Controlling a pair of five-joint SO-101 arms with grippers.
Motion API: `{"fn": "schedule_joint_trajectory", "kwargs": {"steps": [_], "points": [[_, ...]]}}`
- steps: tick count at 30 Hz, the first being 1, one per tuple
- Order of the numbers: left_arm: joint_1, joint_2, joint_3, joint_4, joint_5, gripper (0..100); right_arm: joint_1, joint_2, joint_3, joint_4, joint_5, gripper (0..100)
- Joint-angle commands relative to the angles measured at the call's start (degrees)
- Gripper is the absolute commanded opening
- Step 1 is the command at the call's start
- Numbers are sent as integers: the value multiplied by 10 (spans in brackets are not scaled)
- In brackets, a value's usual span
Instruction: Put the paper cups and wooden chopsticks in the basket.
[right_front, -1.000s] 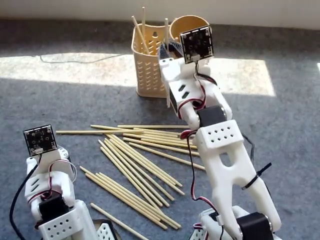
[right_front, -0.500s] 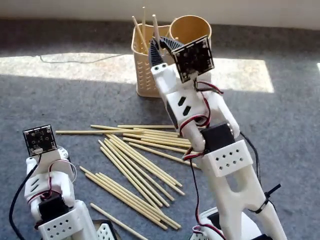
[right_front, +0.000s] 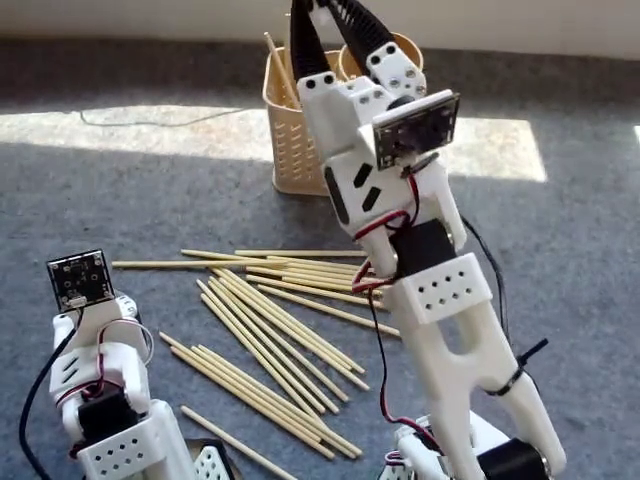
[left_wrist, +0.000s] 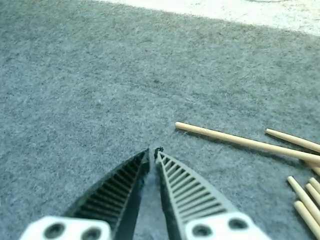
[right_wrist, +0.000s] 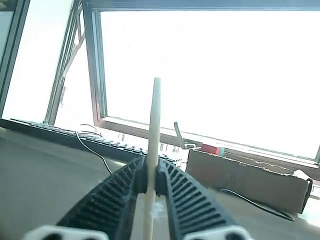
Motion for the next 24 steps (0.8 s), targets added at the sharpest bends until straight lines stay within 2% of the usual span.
{"fn": "schedule_joint_trajectory", "kwargs": {"steps": [1,6,13,17,24], "points": [[14,-7,-13,-9,-4,39,23,58,-58,-59,6,6],[14,-7,-13,-9,-4,39,31,105,-83,-61,5,6],[14,-7,-13,-9,-4,39,35,103,-27,-60,5,15],[14,-7,-13,-9,-4,39,36,103,-21,-57,5,88],[14,-7,-13,-9,-4,39,35,61,-25,15,3,91]]}}
